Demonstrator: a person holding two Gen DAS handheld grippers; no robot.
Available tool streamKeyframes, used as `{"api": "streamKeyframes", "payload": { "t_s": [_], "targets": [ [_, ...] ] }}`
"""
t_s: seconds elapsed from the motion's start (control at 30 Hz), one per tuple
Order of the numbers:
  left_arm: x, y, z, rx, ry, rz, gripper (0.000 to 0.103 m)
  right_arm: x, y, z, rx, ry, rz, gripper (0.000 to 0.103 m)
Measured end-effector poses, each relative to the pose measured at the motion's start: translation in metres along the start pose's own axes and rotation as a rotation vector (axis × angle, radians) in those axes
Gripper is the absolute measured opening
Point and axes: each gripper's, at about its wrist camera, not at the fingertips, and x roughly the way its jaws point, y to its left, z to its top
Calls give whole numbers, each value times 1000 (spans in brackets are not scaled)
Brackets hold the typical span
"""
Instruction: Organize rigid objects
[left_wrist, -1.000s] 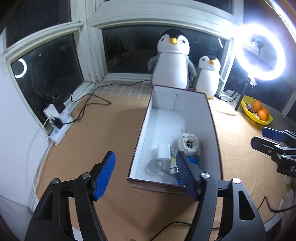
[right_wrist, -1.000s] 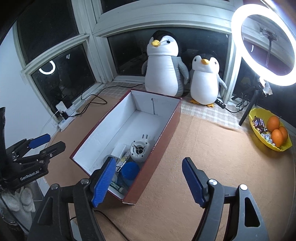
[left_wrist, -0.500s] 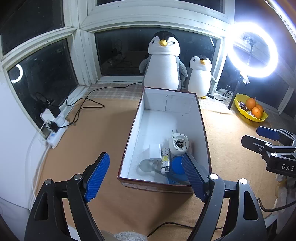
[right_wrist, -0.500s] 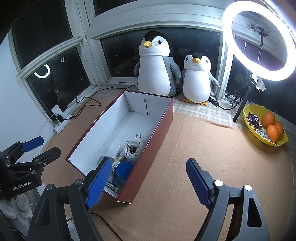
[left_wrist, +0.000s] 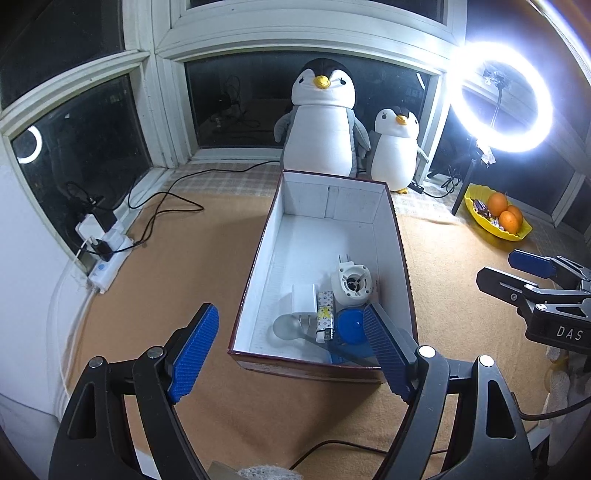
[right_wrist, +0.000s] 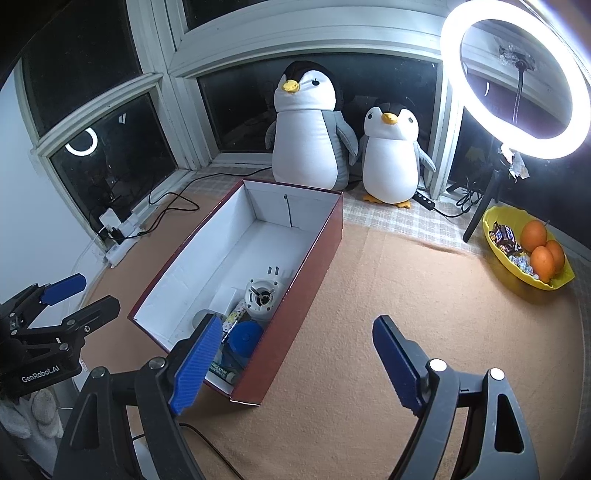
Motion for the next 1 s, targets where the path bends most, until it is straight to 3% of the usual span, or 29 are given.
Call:
{"api": "streamKeyframes", "payload": {
  "t_s": [1.0],
  "targets": [
    [5, 0, 1, -5, 8, 0, 81, 6, -6, -2, 9, 22, -12, 81]
  ]
}}
